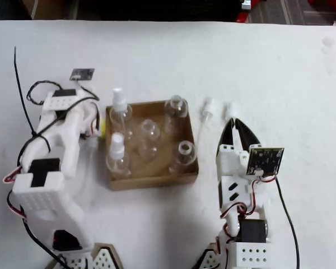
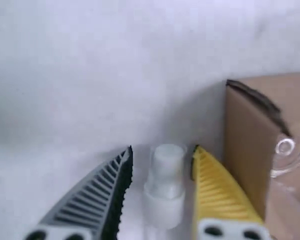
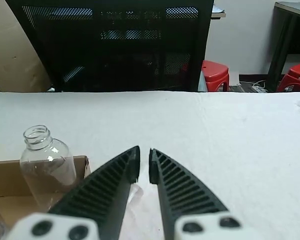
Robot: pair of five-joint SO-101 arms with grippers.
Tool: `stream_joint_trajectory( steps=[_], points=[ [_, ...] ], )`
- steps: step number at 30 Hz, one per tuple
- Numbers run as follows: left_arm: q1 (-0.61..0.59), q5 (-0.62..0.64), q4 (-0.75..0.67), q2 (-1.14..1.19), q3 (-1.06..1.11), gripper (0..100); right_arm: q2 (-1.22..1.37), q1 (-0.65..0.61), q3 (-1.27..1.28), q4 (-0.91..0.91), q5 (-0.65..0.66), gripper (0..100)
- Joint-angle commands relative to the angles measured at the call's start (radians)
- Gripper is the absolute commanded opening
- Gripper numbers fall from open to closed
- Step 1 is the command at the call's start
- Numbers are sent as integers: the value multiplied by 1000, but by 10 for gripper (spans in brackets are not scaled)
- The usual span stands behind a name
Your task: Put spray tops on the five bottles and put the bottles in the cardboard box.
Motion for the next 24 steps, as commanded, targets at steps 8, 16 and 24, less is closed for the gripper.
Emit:
stream_joint_trajectory(
  steps=[8,16,24],
  points=[
    [18,-5,239,2,-233,21,-7,-4,9,7,-2,19],
    [-45,-5,637,1,-534,21,-7,-4,9,7,-2,19],
    [-61,-2,687,-154,-575,20,-7,-2,9,7,-2,19]
  ],
)
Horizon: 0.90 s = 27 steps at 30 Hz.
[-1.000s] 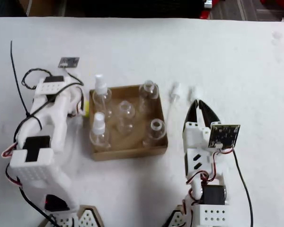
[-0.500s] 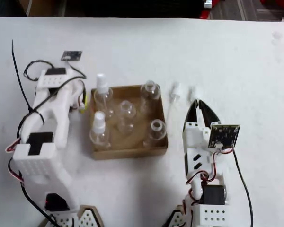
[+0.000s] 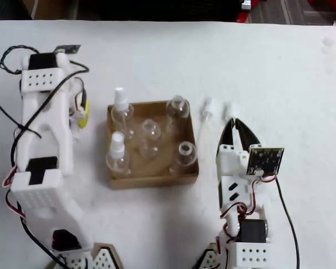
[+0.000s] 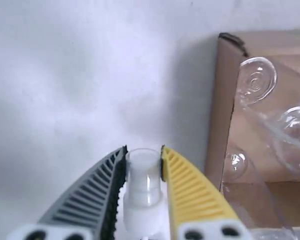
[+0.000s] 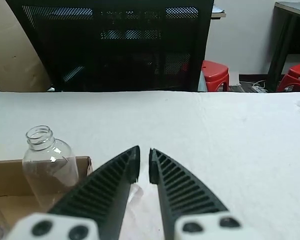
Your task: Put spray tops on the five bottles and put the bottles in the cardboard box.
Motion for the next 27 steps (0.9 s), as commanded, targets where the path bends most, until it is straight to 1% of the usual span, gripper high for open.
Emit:
stream_joint_trajectory(
  steps=[1,3,6,9,13,15,17,20,23,27],
  points=[
    [-4,11,15,-191,-11,20,-7,-1,9,7,-2,19],
    [15,52,15,-321,18,20,-7,-2,9,7,-2,19],
    [79,91,9,-541,72,20,-7,-1,9,7,-2,19],
    [143,94,-8,-733,103,20,-7,-1,9,7,-2,19],
    [168,98,-144,-951,115,20,-8,-2,9,7,-2,19],
    [170,140,-216,-1040,115,20,-8,-4,9,7,-2,19],
    [180,192,-279,-1110,117,20,-8,-5,9,7,-2,19],
    [262,244,-333,-1170,117,20,-8,-5,9,7,-2,19],
    [364,293,-377,-1173,117,20,-8,-5,9,7,-2,19],
    [460,330,-497,-1138,121,20,-8,-7,9,7,-2,19]
  ],
)
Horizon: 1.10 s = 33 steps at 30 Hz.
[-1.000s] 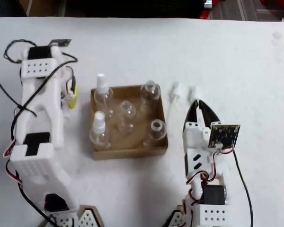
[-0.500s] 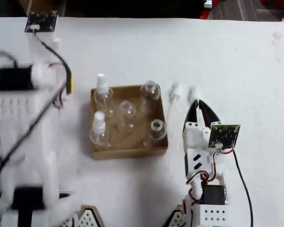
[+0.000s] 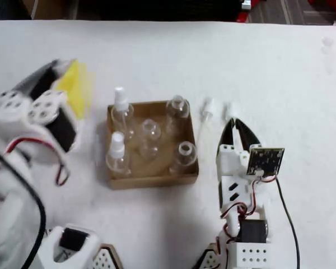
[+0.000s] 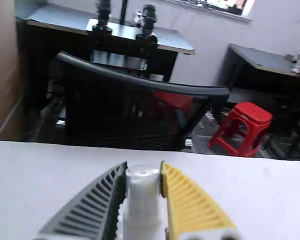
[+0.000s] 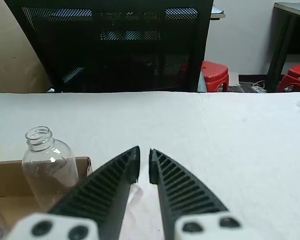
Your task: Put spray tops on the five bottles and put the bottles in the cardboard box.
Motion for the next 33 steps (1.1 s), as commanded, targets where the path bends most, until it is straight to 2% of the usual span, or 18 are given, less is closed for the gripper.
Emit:
stream_joint_trajectory(
  steps=[1,7,14,18,22,26,33],
  points=[
    [81,31,-140,21,12,20,-8,-7,9,7,-2,19],
    [97,32,-466,45,293,20,-8,-7,9,7,-2,19],
    [134,26,-720,-33,580,20,-8,-7,9,7,-2,19],
    [197,-48,-904,-99,763,20,-8,-7,9,5,-2,19],
    [197,-64,-1120,-131,901,20,-8,-7,9,4,-2,19],
    [199,-64,-1180,-128,970,20,-8,-5,9,4,-2,19],
    [196,-81,-1180,-137,1034,20,-8,-4,9,2,-2,19]
  ],
)
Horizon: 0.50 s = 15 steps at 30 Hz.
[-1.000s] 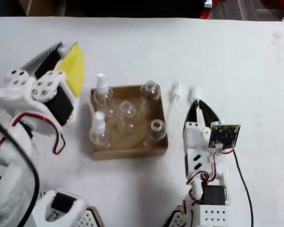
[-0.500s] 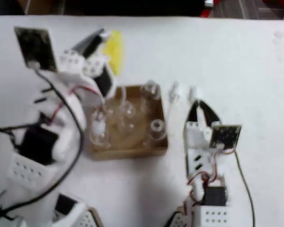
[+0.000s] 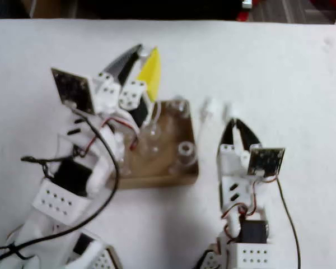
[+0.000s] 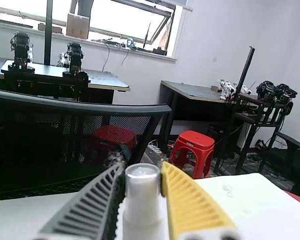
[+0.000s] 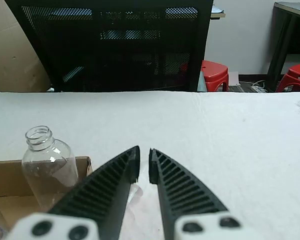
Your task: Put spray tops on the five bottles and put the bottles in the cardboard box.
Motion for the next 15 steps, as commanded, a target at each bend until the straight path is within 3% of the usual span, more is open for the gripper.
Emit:
stream_joint_trajectory(
  steps=[1,15],
  points=[
    [8,-44,-32,-30,11,20,-8,-2,9,2,-2,19],
    [-33,-54,-80,-21,38,20,-8,-5,9,2,-2,19]
  ],
)
